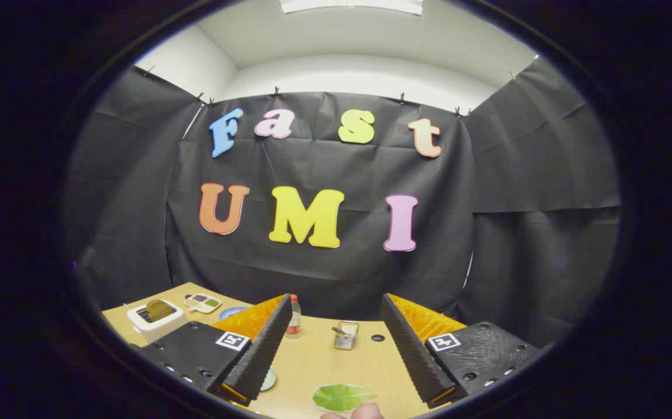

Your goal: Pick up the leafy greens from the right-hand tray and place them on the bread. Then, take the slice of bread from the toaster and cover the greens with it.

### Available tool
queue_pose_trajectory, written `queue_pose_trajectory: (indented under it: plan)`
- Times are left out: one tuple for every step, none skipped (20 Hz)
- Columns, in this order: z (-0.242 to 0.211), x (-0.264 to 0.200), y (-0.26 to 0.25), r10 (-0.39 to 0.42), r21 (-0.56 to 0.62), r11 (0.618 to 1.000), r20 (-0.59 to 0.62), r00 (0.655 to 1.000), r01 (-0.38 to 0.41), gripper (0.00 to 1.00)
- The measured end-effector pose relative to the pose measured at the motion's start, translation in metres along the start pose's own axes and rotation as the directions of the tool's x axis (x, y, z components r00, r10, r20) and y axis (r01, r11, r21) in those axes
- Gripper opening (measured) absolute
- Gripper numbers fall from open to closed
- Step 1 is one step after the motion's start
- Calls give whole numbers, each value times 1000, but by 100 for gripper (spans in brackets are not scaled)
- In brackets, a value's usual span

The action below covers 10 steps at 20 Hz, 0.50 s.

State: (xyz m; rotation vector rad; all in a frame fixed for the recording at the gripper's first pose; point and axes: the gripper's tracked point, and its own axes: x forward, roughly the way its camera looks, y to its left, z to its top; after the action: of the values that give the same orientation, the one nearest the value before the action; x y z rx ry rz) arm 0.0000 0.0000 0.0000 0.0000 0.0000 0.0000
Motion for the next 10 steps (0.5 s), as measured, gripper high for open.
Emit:
queue_pose_trajectory:
  plan:
    - [-2,1,-3,6,1,1000,-3,1000,-6,95]
    - [-3,2,-7,14,2,1000,-4,1000,-14,95]
    - [-4,5,-15,19,1,1000,-5,1000,-19,95]
    - [-6,6,-25,15,1,1000,-8,1000,-15,95]
    - [-6,8,-35,15,6,1000,-7,1000,-15,95]
    - [-8,11,-42,15,5,1000,-6,1000,-15,95]
    - [-11,14,-49,15,-1,1000,-5,1000,-15,95]
    - [-14,16,-54,18,-5,1000,-4,1000,-18,95]
    - [-15,18,-57,25,-4,1000,4,1000,-25,95]
    - [-16,19,-60,26,-3,1000,12,1000,-26,95]
